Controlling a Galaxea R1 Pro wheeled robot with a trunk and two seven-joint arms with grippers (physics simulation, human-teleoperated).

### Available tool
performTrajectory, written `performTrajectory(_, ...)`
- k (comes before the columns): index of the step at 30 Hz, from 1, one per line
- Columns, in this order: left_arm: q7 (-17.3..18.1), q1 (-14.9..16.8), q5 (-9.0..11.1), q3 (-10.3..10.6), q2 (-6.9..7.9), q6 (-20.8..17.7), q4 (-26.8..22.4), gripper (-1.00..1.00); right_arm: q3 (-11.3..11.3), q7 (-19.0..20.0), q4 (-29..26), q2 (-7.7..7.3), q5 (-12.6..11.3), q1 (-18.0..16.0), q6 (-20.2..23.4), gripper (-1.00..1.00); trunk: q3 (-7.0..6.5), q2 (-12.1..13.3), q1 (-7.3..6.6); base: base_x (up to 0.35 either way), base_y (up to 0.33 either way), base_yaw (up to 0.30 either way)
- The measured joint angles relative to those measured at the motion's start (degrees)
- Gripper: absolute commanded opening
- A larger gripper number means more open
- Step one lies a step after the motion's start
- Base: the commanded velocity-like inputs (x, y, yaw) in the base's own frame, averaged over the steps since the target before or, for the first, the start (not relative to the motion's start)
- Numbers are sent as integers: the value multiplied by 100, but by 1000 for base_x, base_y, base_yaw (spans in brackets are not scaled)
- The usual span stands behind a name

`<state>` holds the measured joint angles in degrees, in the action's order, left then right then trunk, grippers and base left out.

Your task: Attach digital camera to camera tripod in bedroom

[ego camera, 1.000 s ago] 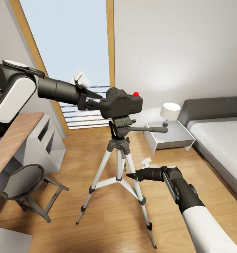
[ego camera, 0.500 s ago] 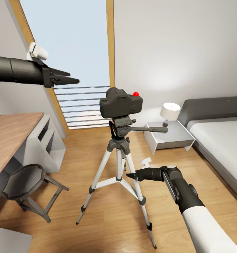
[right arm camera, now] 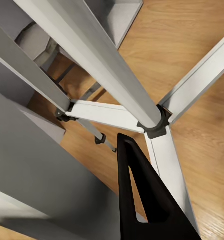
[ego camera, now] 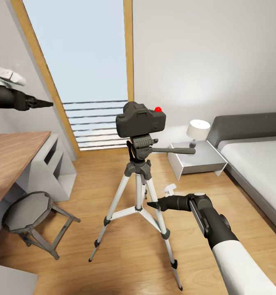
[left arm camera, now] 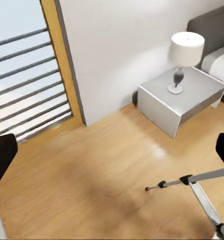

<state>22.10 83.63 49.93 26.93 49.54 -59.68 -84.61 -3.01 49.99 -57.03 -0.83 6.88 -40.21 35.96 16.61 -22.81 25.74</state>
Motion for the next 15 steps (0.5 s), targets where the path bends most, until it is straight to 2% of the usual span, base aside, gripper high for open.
performTrajectory(4,-663,-591,57,377,-74,28,555,100,1,13,-16,1,19,0,10,-100,0,1,0,0,0,0)
performTrajectory(5,-971,-915,64,589,-204,68,950,100,1,10,-13,0,18,0,13,-100,0,-1,-1,0,0,0)
performTrajectory(7,-1251,-1269,93,795,-415,156,1436,100,1,14,-16,0,20,-1,7,-100,0,0,0,0,0,0)
performTrajectory(9,-1473,-1567,96,919,-681,324,1977,100,1,19,-18,0,22,-1,6,-100,0,1,0,0,0,0)
performTrajectory(10,-1625,-1793,81,990,-960,577,2571,100,1,16,-14,-1,16,-1,7,-100,0,0,0,0,0,0)
performTrajectory(14,-1770,-2084,55,1102,-1533,1280,3980,100,1,13,-18,-1,18,-1,6,-100,0,0,0,0,0,0)
performTrajectory(15,-1787,-2154,46,1126,-1807,1646,4684,100,4,22,-15,-4,20,-1,7,-100,1,0,0,0,0,0)
